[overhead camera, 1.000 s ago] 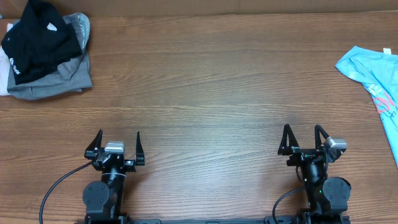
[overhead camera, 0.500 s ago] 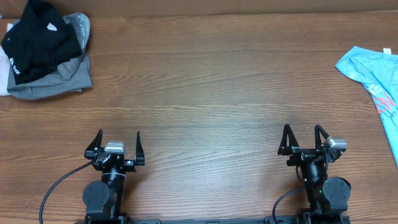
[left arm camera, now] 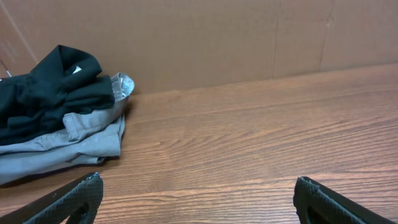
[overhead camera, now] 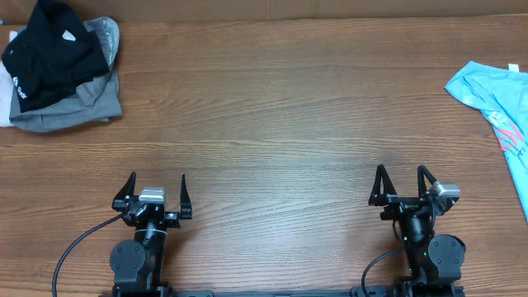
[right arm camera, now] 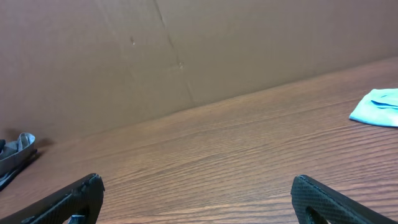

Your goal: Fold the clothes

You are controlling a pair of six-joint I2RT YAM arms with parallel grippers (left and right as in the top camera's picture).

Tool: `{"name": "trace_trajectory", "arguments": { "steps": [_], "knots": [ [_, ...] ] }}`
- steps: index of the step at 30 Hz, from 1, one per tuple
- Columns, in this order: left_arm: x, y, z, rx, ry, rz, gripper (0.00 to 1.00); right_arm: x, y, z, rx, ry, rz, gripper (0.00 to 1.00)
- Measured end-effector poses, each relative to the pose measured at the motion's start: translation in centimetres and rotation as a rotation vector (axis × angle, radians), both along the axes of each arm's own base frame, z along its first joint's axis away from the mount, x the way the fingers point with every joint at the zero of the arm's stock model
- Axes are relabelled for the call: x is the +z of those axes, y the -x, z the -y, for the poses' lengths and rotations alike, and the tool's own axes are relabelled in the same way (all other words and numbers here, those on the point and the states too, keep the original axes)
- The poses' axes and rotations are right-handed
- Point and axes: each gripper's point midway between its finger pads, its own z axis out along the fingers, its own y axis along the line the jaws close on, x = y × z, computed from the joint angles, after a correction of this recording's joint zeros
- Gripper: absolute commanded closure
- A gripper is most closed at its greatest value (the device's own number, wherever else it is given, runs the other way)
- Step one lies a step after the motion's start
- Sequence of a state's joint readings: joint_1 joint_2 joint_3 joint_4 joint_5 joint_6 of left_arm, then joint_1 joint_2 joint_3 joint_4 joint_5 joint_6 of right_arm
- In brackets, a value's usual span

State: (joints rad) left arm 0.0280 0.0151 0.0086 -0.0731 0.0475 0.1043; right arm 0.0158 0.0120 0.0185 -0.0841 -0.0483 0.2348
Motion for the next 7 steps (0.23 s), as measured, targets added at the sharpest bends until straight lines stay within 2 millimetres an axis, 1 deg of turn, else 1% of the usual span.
{"name": "trace_trajectory", "arguments": {
  "steps": [7],
  "knots": [
    [0.00,0.00,0.00,0.000,0.000,0.000,0.00,0.02,0.00,-0.01,0.000,0.000,0.001,0.00]
  ]
}}
